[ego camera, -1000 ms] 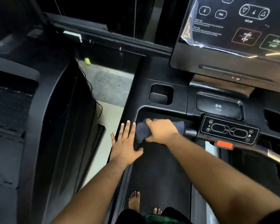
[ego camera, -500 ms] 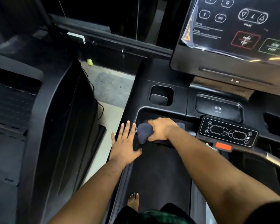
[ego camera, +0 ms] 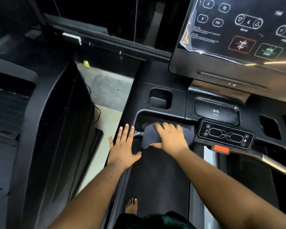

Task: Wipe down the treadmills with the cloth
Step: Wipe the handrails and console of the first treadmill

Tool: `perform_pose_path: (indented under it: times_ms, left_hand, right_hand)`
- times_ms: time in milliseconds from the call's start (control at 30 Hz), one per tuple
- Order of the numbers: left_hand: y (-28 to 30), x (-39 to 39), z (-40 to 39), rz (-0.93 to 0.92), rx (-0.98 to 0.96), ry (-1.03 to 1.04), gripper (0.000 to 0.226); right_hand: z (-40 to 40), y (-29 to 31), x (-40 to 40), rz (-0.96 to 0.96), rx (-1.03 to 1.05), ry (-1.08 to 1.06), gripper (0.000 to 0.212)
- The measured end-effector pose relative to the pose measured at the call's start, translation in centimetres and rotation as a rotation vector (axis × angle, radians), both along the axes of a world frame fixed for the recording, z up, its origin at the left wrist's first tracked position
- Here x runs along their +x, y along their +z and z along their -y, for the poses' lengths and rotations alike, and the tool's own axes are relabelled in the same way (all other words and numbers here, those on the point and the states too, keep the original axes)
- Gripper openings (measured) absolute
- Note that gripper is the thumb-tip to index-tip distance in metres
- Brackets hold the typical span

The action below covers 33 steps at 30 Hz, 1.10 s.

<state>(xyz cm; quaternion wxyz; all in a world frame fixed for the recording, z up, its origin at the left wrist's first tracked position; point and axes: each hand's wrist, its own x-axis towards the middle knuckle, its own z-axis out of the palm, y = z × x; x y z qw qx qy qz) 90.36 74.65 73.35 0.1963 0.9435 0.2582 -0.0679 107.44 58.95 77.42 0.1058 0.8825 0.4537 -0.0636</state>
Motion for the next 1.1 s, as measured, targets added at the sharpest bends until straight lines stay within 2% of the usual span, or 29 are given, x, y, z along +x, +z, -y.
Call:
perform_pose_path:
  times_ms: [67,133,267,333,467,533,633,700,767,833,900,967,1033,1100]
  left_hand:
    - [0.1,0.2,-0.2,0.006,-0.014,0.010,0.112]
    - [0.0,0.2,-0.1,0.000,-0.004,-0.002,0.111]
    - [-0.2,0.3,0.0,0.006,-0.022,0.001,0.110]
    - [-0.2,0.0,0.1,0.017,-0.032,0.001,0.111]
    - [0.2,0.1,-0.1,0.042,-0.053,-0.007,0.112]
    - [0.2,0.1,-0.2,0.037,-0.071,-0.016,0.111]
    - [0.3,-0.6,-0.1,0.074,-0.021,-0.089,0.103]
    - [0.8,-0.8,0.5,0.181,0.047,-0.144,0.100]
    - [2.0,-0.3,1.9,0.350,0.013,-0.157,0.092]
    - [2.7,1.1,4.4,0.454,-0.153,-0.126,0.078]
    - [4.7,2.5,7.6,0.377,-0.609,-0.021,0.067]
    - [6.7,3.5,10.4,0.285,-1.024,0.107,0.052]
    - [7.9,4.6,12.5,0.227,-1.218,0.151,0.031]
    - [8.4,5.5,14.0,0.186,-1.292,0.138,0.020]
  right_hand:
    - [2.6,-0.8,-0.2,0.150,0.028,0.008,0.086]
    - [3.7,-0.4,0.5,0.151,0.002,-0.007,0.083]
    - [0.3,3.4,3.8,-0.241,-0.134,-0.133,0.071]
    - [0.1,3.9,3.9,-0.299,-0.138,-0.100,0.071]
    - [2.5,0.6,-0.8,0.044,-0.049,-0.059,0.079]
    - [3.0,-0.6,-2.6,0.045,0.018,-0.069,0.083]
    - [3.8,-1.0,-3.5,0.029,0.041,0.069,0.081]
    - [5.3,-0.4,-4.3,0.026,0.046,0.179,0.068]
    - [7.0,0.3,-5.2,0.056,0.110,0.201,0.058]
    - [9.0,1.1,-6.1,0.079,0.208,0.154,0.060]
    - [10.9,1.7,-6.8,0.091,0.301,0.101,0.072]
    - [12.9,2.7,-7.2,0.045,0.295,0.024,0.096]
    - [15.3,3.6,-7.2,-0.019,0.273,-0.044,0.111]
    - [17.7,4.1,-6.8,-0.076,0.311,-0.090,0.111]
